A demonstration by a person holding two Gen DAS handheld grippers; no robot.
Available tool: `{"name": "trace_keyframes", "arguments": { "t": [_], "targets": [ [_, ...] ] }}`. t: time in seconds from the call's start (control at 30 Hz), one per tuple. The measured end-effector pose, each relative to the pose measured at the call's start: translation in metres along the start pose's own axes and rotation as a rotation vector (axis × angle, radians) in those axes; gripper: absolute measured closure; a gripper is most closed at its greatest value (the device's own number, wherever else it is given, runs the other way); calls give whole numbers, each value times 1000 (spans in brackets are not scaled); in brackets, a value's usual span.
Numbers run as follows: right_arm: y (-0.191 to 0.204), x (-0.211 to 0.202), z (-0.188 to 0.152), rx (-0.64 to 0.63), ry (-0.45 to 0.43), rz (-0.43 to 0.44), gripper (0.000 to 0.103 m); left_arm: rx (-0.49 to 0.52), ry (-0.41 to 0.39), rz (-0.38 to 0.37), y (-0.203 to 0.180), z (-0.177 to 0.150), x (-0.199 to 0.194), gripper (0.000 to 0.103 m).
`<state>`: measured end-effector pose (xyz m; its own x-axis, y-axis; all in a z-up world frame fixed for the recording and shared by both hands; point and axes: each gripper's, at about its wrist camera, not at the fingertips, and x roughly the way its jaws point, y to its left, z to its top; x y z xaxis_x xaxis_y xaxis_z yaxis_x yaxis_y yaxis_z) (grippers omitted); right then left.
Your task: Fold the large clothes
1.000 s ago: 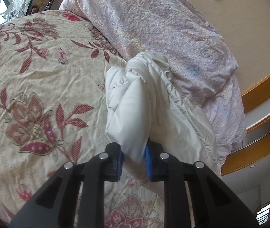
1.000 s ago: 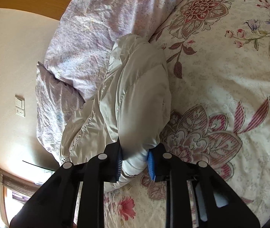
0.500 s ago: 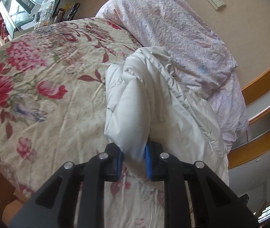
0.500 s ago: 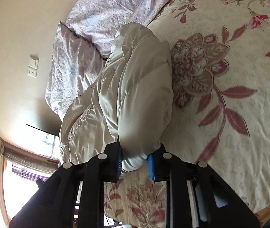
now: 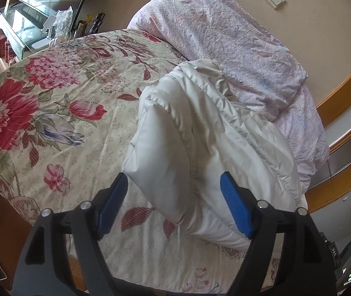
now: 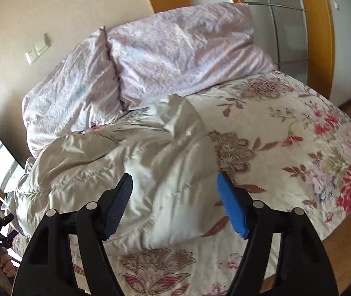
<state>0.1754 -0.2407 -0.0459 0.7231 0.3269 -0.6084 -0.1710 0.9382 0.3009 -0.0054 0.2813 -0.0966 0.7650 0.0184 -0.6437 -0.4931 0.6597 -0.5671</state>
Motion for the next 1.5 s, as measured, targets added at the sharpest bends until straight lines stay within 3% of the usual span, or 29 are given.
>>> {"name": "trace_keyframes", "arguments": {
  "t": [0.17,0.43,0.57,0.67,0.77,0.93,1.27,1.5],
  "targets": [
    [72,29,3,-141,32,93,31,-5,17,-12,-1,-3,7,20],
    [146,73,-9,-265,75,103,39,-20,42,-35,-3,-3,19,19],
    [156,88,-20,-279,90,89,39,-28,43,-44,-4,-1,25,19],
    [166,119,-37,-334,157,17,36,-53,44,-64,-2,1,29,19],
    [169,129,-49,-362,155,-13,36,-76,41,-81,0,2,33,19],
    [164,135,-48,-349,196,12,36,-96,25,-86,2,7,37,19],
    [164,135,-50,-329,183,5,35,-200,15,-140,13,20,49,25],
    [163,135,-50,-322,171,2,35,-209,10,-133,11,20,53,26]
  ]
}}
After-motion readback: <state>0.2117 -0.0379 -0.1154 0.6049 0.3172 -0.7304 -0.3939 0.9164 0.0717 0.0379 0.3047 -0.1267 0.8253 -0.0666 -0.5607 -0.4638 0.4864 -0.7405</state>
